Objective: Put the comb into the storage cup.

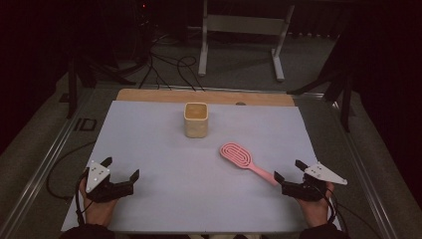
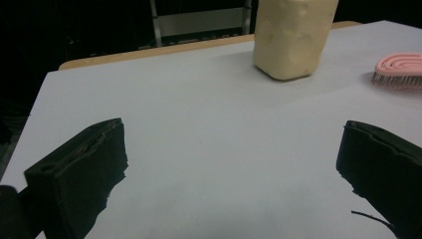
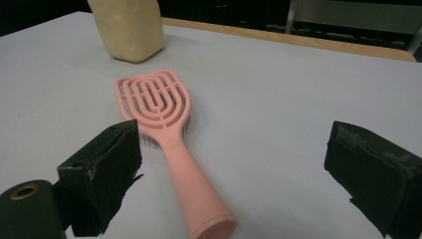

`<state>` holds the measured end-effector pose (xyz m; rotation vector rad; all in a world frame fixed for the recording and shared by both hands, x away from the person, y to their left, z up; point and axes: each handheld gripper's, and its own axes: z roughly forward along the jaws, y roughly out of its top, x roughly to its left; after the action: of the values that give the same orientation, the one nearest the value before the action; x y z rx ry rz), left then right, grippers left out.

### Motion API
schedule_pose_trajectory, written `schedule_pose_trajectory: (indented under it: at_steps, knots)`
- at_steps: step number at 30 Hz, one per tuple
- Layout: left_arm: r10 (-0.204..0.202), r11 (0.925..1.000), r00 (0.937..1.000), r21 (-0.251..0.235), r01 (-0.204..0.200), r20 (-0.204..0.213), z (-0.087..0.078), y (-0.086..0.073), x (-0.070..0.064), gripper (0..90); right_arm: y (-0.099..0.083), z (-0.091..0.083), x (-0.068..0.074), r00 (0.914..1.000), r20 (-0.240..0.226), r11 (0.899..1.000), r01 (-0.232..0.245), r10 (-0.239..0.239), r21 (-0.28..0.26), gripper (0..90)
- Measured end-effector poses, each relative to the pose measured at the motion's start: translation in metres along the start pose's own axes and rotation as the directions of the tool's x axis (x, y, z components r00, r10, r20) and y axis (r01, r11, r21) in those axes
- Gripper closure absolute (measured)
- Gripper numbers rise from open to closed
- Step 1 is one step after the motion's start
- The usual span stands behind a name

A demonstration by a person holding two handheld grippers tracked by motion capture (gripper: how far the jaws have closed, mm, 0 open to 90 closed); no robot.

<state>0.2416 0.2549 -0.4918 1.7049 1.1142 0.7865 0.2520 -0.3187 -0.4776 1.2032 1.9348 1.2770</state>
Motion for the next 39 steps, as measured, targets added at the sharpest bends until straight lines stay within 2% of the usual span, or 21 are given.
schedule_pose_trajectory:
  at_steps: [2,13,22,25,26,27,35,39]
  knots:
    - [0.003,1.0,1.0,-0.005,-0.003,0.002,0.0,0.0,0.0,0.0,0.002,0.002,-0.001,0.9999,0.008,1.0,0.006,-0.006,0.03,7.6]
    - [0.04,0.999,0.999,-0.019,-0.04,-0.019,0.0,0.0,-0.003,0.0,0.017,0.005,0.0,0.9993,-0.024,0.999,0.029,-0.028,0.043,7.5]
    - [0.048,0.9984,0.9988,-0.03,-0.048,-0.003,0.001,0.0,-0.003,0.0,0.036,0.015,0.007,0.9966,-0.046,0.995,0.071,-0.068,0.066,7.5]
    - [0.039,0.9988,0.9992,-0.029,-0.039,0.002,0.001,0.0,-0.003,0.0,0.042,0.019,0.011,0.995,-0.053,0.993,0.088,-0.084,0.072,7.5]
    - [0.012,0.9996,0.9997,-0.026,-0.012,0.019,0.0,0.0,-0.003,0.0,0.044,0.02,0.012,0.9944,-0.056,0.993,0.093,-0.089,0.074,7.5]
    - [0.006,0.9998,0.9997,-0.02,-0.005,0.022,0.0,0.001,-0.002,0.0,0.046,0.021,0.013,0.9935,-0.061,0.992,0.101,-0.097,0.077,7.5]
    - [-0.008,0.9999,1.0,-0.014,0.008,0.006,-0.002,0.001,-0.001,0.0,0.057,0.031,0.019,0.9881,-0.088,0.984,0.136,-0.127,0.116,7.5]
    - [-0.012,0.9998,0.9999,-0.015,0.012,0.007,-0.002,0.001,-0.001,0.0,0.061,0.037,0.021,0.9839,-0.105,0.976,0.159,-0.144,0.15,7.5]
